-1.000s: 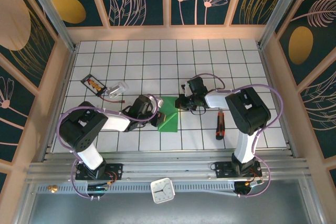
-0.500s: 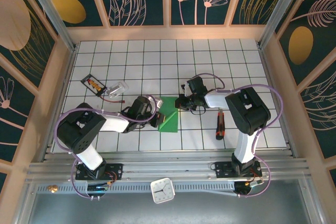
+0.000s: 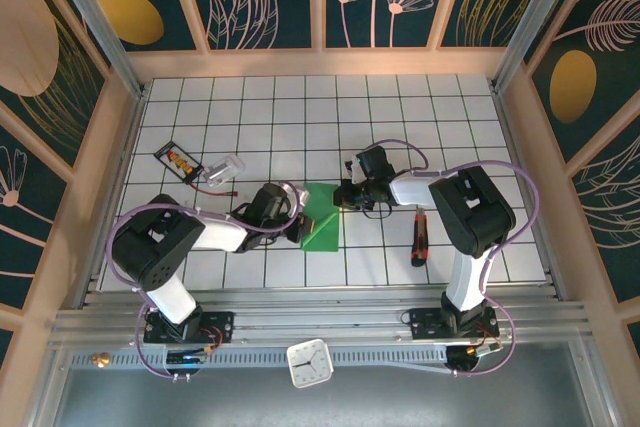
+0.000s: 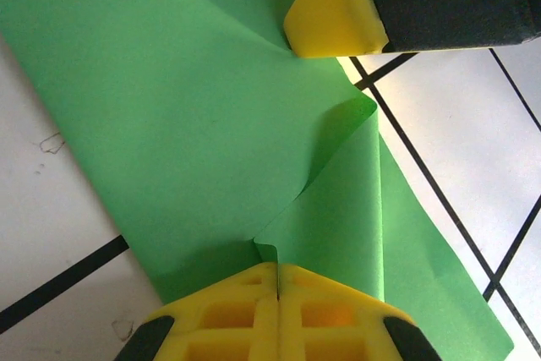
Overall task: Fold a paper plane with a square sheet of paper (pick it up from the middle)
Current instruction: Fold the triangle a second time at the center of the table.
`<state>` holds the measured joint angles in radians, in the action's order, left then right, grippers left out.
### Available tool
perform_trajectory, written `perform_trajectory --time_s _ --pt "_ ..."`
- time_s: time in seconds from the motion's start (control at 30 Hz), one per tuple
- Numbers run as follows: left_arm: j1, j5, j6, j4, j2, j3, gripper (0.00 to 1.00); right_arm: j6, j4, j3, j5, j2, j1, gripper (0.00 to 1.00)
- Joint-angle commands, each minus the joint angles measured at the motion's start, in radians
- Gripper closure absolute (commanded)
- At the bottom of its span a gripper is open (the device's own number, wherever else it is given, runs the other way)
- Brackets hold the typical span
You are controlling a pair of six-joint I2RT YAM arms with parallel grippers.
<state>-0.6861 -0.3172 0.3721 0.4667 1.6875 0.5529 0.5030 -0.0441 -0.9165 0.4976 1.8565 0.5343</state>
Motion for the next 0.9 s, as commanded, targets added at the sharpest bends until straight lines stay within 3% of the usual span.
perform_trajectory --time_s 0.0,0.87 --pt "0.007 -0.020 0.006 -0.002 0.017 0.033 1.00 -0.017 0.075 -0.001 -0.064 0.047 0.007 0.95" --pt "0.008 0.023 -0.017 -0.059 0.014 0.033 1.00 -0.029 0.089 -0.013 -0.070 0.045 0.007 0.94"
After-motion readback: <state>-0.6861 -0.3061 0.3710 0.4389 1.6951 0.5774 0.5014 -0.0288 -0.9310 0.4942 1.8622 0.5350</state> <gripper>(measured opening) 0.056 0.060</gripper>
